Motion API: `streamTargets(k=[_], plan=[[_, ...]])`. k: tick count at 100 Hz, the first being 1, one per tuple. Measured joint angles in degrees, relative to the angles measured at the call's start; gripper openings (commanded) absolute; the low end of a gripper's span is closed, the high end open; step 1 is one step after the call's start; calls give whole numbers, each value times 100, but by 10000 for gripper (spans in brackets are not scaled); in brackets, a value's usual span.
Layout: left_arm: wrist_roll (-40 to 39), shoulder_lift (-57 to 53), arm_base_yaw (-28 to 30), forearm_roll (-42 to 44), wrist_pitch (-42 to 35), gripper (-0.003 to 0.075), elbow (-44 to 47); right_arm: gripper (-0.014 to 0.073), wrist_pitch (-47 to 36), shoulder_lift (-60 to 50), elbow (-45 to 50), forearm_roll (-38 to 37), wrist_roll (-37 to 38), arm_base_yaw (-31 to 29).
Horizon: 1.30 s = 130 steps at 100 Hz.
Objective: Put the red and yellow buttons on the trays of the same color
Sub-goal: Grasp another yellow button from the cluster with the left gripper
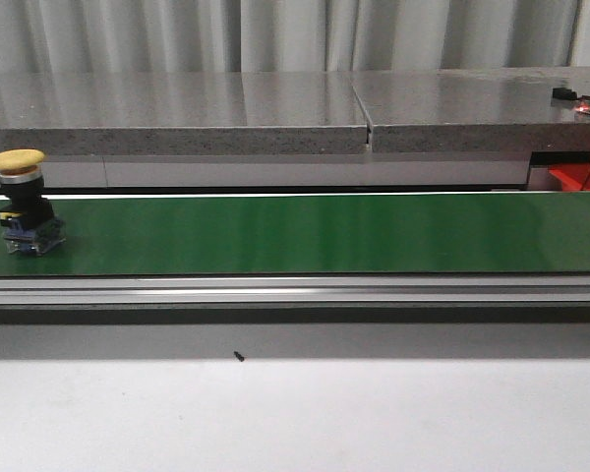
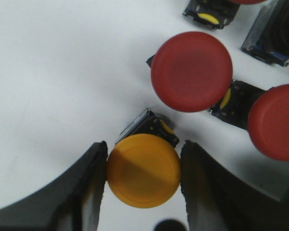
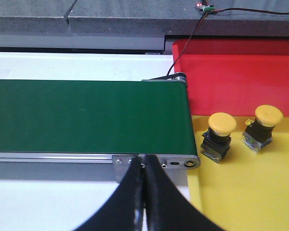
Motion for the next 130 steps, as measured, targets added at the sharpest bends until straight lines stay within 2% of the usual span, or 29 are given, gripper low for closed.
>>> streamTargets(k=[31,46,59,95,130], plan=[[0,-1069,0,0,220,239,0,-67,0,0,0,0,0,0],[0,-1601,0,-124,562,239,0,-67,0,0,0,0,0,0],[0,-1912,-179,-130,707,239,0,-67,0,0,0,0,0,0],[0,-1964,-1209,-162,720,239,0,-67,0,0,0,0,0,0],[0,-1491,-1357,-162,719,239,0,-67,0,0,0,0,0,0]])
